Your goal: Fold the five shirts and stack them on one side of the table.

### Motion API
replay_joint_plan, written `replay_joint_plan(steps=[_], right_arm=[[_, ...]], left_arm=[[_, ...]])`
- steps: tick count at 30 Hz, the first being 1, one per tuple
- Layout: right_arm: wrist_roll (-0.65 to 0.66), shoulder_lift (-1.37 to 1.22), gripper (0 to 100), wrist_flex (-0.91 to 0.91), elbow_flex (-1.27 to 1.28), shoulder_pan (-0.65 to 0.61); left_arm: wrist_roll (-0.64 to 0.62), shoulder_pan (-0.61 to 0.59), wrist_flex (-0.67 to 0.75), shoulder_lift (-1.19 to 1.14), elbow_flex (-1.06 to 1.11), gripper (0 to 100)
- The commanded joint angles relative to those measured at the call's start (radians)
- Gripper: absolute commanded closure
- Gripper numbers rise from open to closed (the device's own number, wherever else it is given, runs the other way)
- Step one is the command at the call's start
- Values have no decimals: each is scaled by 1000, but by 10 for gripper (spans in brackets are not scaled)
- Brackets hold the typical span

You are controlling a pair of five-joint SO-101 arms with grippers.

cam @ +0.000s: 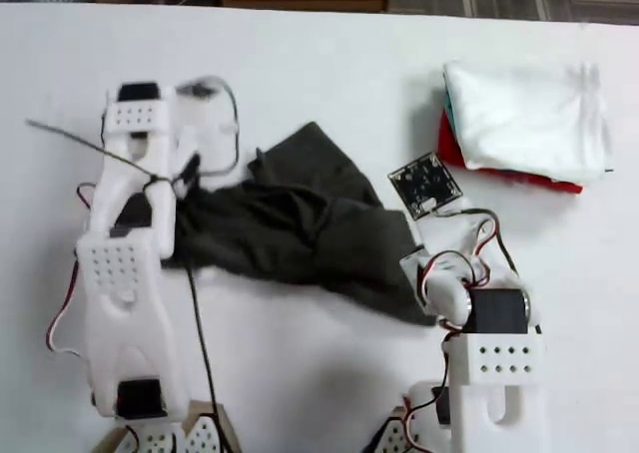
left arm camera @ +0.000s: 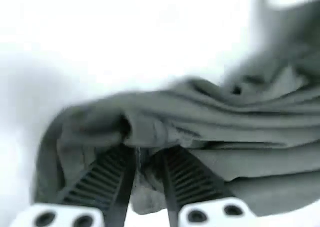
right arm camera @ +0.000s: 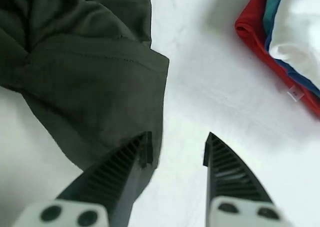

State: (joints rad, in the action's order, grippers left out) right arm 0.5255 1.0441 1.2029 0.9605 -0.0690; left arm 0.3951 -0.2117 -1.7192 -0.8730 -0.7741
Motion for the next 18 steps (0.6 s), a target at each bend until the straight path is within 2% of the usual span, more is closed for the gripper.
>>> replay_joint_plan(steps=[1, 5, 9, 12, 18], right_arm=[[-2, 19, 829, -19, -5, 7], [2, 19, 829, -19, -5, 7], [3, 19, 829, -19, -5, 8], [3, 19, 829, -19, -5, 8], [-3, 18, 827, -90, 18, 13]], left_arm=[[-11, 12, -69, -64, -371, 975], [-8, -5, -71, -92, -367, 953], [-8, -23, -71, -20, -251, 815], [-11, -34, -71, 118, -157, 747], [-14, -26, -69, 494, 136, 762]])
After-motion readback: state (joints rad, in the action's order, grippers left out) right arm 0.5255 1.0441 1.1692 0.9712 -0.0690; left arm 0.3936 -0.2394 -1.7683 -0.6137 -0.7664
